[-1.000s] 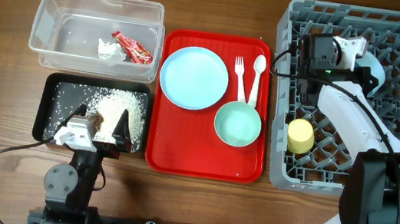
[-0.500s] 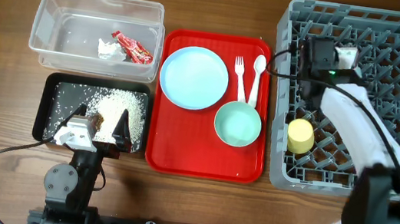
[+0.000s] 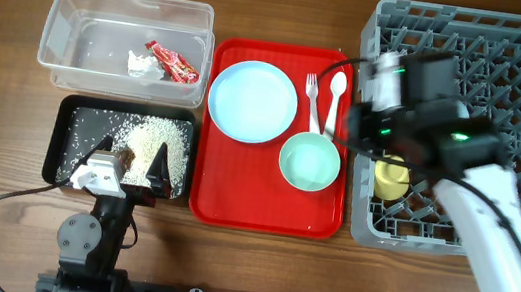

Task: Sort waste into correct bins and load items into the dishwasher rack
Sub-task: 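Grasp the green bowl on the red tray with the right gripper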

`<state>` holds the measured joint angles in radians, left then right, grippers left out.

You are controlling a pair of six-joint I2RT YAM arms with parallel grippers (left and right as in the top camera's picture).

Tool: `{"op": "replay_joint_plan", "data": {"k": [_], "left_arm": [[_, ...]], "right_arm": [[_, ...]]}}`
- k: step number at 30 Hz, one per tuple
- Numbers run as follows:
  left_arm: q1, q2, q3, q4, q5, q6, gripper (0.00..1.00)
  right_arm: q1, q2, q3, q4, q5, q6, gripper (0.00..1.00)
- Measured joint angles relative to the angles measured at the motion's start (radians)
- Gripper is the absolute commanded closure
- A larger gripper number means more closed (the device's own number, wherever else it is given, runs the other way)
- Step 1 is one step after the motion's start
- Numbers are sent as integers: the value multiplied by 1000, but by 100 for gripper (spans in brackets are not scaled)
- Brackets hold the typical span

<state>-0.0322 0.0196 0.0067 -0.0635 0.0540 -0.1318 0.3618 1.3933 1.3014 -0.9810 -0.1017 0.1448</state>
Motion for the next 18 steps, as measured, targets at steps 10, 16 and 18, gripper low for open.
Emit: {"op": "replay_joint_plan", "data": {"k": [10, 16, 18], "left_arm": [[0, 0, 0, 0, 0, 0, 0], [0, 0, 0, 0, 0, 0, 0], [0, 0, 0, 0, 0, 0, 0]], "right_arm": [[115, 348, -2, 54, 130, 106, 46], [71, 428, -6, 98, 188, -12, 66], [70, 455, -23, 123, 176, -55, 87]]}}
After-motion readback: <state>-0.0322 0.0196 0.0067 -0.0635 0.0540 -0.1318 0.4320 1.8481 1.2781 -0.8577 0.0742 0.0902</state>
